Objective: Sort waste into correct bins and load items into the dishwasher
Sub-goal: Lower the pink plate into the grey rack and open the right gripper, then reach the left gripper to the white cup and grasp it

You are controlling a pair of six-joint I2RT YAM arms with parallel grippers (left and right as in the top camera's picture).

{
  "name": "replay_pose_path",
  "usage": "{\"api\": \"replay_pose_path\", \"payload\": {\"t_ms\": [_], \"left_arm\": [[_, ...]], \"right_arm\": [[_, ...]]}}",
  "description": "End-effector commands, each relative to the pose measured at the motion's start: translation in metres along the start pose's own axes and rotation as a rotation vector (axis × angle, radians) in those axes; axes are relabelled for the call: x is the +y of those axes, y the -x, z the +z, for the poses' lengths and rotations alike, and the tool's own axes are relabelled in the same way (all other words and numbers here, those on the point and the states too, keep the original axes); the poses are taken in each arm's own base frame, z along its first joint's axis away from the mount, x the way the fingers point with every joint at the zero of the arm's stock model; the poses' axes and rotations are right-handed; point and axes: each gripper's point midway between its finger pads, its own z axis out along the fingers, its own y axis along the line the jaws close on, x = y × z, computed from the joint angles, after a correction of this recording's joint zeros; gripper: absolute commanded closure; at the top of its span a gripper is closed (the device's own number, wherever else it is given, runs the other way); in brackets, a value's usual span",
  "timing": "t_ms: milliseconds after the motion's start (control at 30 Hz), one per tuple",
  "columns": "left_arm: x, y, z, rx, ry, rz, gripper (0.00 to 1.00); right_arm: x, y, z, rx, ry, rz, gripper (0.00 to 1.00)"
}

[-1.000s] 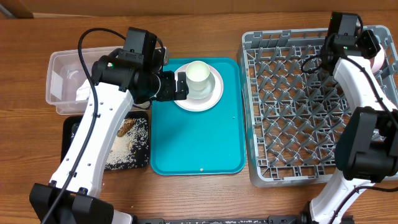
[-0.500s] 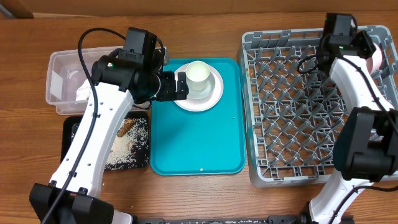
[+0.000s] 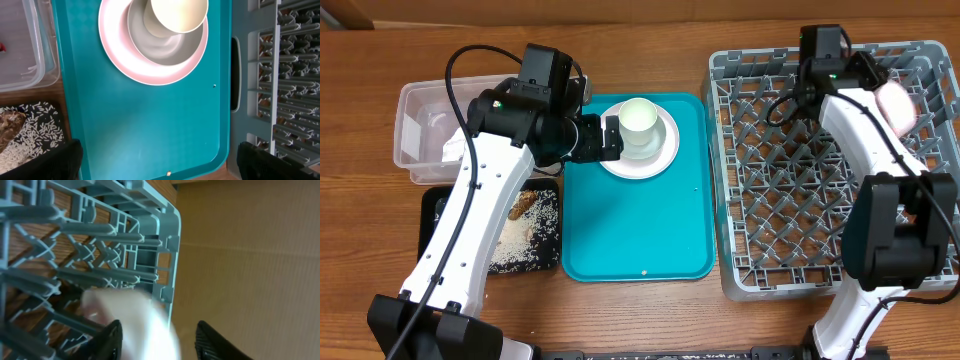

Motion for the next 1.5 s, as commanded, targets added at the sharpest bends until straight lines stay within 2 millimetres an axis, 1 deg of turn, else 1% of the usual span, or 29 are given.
{"api": "replay_pose_path", "payload": {"t_ms": [0,100,233,300,400,567,700,767,833,933,1000,1067,1200,1300,1433,1467], "left_arm": [[-0.002,0.004,-0.011,-0.035,0.002,0.026,0.0],[-0.002,0.004,-0.011,-0.035,0.002,0.026,0.0],[-0.002,0.004,-0.011,-0.035,0.002,0.026,0.0],[-0.002,0.004,-0.011,-0.035,0.002,0.026,0.0],[-0.002,0.004,-0.011,-0.035,0.002,0.026,0.0],[-0.002,0.004,-0.011,-0.035,0.002,0.026,0.0],[-0.002,0.004,-0.011,-0.035,0.002,0.026,0.0],[-0.002,0.004,-0.011,-0.035,0.002,0.026,0.0],[-0.002,0.004,-0.011,-0.035,0.002,0.026,0.0],[-0.002,0.004,-0.011,-0.035,0.002,0.026,0.0],[-0.002,0.004,-0.011,-0.035,0.002,0.026,0.0],[-0.002,0.004,-0.011,-0.035,0.002,0.026,0.0],[-0.002,0.004,-0.011,-0.035,0.002,0.026,0.0],[-0.002,0.004,-0.011,-0.035,0.002,0.026,0.0],[-0.003,0.006,-0.011,-0.041,0.0,0.027,0.0],[-0.004,0.01,-0.011,-0.058,-0.005,0.032,0.0]], "right_arm": [[0.003,0.009,-0.006,-0.022,0.0,0.006,0.45],[0.007,0.014,-0.013,-0.038,0.002,-0.002,0.39],[0.011,0.02,-0.02,-0.058,0.006,0.001,0.35],[0.013,0.022,-0.023,-0.071,0.019,0.058,0.31],[0.018,0.024,-0.027,-0.095,0.079,0.129,0.29],[0.04,0.029,-0.046,-0.176,0.337,0.24,0.29],[0.059,0.032,-0.068,-0.204,0.565,0.369,0.3],[0.07,0.031,-0.081,-0.2,0.667,0.401,0.31],[0.081,0.029,-0.091,-0.185,0.741,0.413,0.32],[0.104,0.02,-0.112,-0.153,0.869,0.356,0.3],[0.115,0.014,-0.124,-0.134,0.937,0.326,0.3],[0.124,0.012,-0.136,-0.107,1.015,0.349,0.3],[0.125,0.016,-0.14,-0.048,1.055,0.488,0.31],[0.122,0.019,-0.142,-0.025,1.066,0.555,0.31],[0.108,0.022,-0.149,-0.042,1.069,0.595,0.3],[0.103,0.022,-0.153,-0.05,1.078,0.598,0.3]]}}
